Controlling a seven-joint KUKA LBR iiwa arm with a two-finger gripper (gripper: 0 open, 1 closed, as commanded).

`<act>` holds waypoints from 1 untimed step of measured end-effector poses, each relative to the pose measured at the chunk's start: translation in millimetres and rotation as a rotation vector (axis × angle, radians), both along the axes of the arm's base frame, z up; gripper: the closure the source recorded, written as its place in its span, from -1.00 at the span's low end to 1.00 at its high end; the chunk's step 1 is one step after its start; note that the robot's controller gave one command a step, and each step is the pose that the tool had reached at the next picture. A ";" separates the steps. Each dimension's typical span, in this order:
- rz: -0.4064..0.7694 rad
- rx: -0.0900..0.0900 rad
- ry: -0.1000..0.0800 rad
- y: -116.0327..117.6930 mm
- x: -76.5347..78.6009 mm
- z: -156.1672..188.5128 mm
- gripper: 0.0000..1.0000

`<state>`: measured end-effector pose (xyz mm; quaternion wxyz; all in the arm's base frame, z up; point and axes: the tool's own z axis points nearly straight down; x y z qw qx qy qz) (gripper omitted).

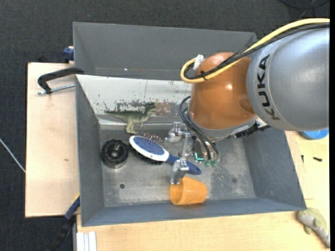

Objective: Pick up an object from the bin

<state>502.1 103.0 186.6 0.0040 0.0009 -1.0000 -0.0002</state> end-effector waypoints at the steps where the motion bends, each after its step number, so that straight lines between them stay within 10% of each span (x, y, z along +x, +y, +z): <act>1: -0.228 0.001 -0.012 -40.6 30.2 -115.6 -1.00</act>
Offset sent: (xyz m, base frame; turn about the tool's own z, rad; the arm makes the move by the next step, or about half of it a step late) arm 0.0281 -0.0412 -0.1166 0.2266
